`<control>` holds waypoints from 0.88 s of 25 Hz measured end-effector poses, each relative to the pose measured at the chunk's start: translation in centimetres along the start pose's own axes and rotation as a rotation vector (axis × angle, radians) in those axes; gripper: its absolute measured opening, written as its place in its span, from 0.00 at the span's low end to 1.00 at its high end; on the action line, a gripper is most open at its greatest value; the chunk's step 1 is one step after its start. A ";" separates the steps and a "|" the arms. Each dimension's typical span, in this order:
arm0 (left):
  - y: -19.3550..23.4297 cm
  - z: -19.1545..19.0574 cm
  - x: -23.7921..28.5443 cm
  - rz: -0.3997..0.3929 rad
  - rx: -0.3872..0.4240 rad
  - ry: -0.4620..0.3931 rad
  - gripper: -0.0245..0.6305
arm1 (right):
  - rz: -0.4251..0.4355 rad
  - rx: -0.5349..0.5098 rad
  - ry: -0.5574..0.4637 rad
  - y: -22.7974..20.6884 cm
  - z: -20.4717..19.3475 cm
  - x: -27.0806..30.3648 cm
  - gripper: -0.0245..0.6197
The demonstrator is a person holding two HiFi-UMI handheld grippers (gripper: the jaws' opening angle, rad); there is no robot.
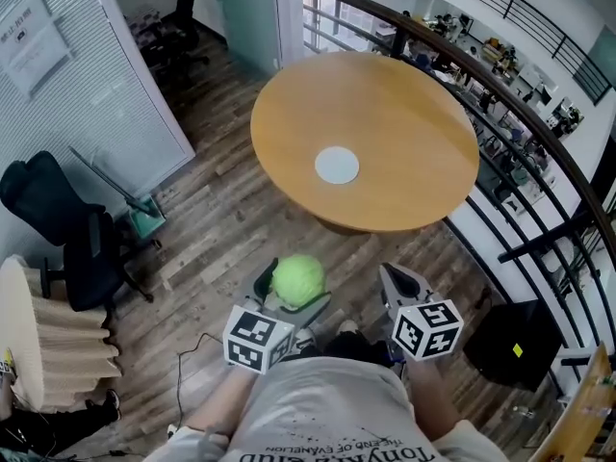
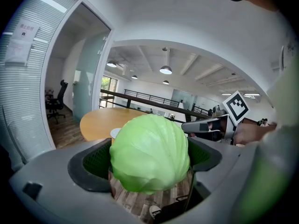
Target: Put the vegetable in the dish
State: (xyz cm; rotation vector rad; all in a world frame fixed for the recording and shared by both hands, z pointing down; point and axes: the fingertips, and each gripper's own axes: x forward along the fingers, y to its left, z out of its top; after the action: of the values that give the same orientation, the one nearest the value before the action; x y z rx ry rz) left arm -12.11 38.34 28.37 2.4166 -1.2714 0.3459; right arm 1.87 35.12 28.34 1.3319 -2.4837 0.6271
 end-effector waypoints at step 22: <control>5.2 2.9 7.3 0.010 -0.008 0.032 0.78 | -0.014 0.009 0.002 -5.7 3.6 6.8 0.08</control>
State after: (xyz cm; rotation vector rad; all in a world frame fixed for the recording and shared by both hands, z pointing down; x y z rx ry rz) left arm -12.23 28.98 29.75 2.3898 -1.2691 0.3797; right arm 2.83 25.68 29.42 1.3499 -2.4712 0.6366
